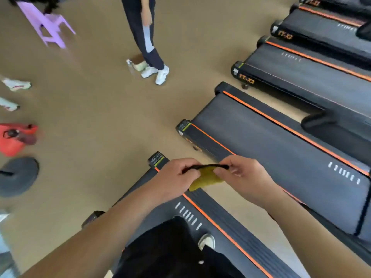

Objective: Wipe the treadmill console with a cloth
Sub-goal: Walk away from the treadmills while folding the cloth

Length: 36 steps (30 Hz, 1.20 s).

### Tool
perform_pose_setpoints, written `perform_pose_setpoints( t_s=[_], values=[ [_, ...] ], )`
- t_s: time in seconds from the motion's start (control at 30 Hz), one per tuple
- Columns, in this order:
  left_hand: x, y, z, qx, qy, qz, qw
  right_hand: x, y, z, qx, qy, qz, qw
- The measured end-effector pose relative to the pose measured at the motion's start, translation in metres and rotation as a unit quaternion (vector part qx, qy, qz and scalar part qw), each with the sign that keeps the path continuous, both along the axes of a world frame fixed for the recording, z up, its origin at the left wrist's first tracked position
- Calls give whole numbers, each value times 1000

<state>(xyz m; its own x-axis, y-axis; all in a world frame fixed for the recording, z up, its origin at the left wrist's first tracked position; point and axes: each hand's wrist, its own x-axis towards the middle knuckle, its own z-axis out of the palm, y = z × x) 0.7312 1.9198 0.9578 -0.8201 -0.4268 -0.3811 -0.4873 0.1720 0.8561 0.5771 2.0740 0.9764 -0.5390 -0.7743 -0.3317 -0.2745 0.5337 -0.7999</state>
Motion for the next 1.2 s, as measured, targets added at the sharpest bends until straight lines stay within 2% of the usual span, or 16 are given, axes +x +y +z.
perform_pose_setpoints(
  t_s=[0.23, 0.4, 0.73, 0.93, 1.13, 1.2],
  values=[
    [30, -79, -19, -83, 12, 101, 991, -12, -110, -7, 4, 33, 68, 997],
    [32, -160, -24, -67, 31, 151, 986, -17, -206, -19, 8, 62, 97, 993],
    [52, -418, -24, -60, 13, 208, 976, -7, -479, -34, 46, 78, 154, 984],
    [49, -552, -29, -67, 4, 198, 978, -3, -624, -50, 26, 36, 159, 986],
    [19, -676, -58, -61, -8, 221, 973, -35, -757, -94, 40, 6, 176, 984],
    [0, -722, -79, -71, -10, 222, 972, -56, -802, -117, 50, 14, 214, 975]
  ],
)
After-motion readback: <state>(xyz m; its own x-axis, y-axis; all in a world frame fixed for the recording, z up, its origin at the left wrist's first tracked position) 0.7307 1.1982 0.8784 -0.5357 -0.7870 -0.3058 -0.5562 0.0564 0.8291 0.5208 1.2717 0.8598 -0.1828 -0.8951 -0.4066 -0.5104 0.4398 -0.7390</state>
